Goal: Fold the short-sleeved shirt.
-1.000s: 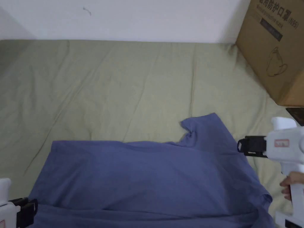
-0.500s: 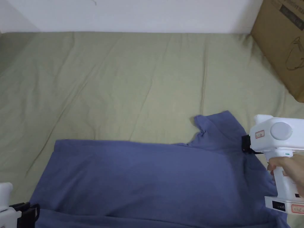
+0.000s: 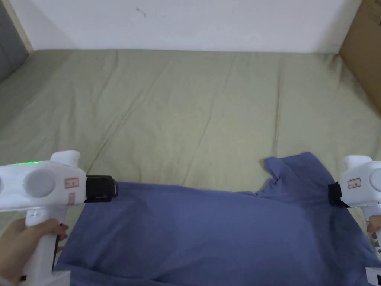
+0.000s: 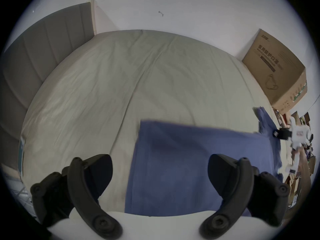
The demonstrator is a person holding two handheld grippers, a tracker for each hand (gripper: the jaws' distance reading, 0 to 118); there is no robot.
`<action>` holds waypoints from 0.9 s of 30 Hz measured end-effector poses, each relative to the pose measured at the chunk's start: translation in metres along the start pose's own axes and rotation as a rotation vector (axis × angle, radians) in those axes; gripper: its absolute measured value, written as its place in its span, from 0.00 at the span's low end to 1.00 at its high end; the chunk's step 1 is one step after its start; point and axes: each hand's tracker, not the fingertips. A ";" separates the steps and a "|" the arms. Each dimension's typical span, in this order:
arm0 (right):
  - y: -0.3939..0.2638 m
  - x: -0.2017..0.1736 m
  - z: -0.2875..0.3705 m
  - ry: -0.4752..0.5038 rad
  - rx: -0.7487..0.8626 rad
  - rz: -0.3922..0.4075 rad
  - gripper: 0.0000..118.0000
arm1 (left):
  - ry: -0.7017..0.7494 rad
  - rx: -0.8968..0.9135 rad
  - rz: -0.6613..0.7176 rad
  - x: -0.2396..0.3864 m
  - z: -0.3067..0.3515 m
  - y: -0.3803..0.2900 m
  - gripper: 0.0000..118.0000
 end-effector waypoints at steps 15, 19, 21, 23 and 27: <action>0.003 -0.004 0.005 -0.011 -0.014 0.004 0.00 | 0.036 -0.177 -0.040 -0.008 -0.058 0.036 0.03; 0.003 -0.005 0.027 -0.008 0.009 0.018 0.00 | 0.030 -0.142 -0.079 -0.005 -0.032 0.032 0.02; 0.001 -0.005 0.045 0.000 0.036 0.037 0.00 | 0.023 -0.113 -0.093 -0.006 -0.012 0.031 0.02; -0.004 -0.003 0.065 0.007 0.060 0.044 0.00 | 0.001 -0.074 -0.086 -0.009 0.011 0.029 0.02; -0.023 0.003 0.113 0.016 0.123 0.058 0.00 | -0.027 0.008 -0.095 -0.016 0.069 0.014 0.02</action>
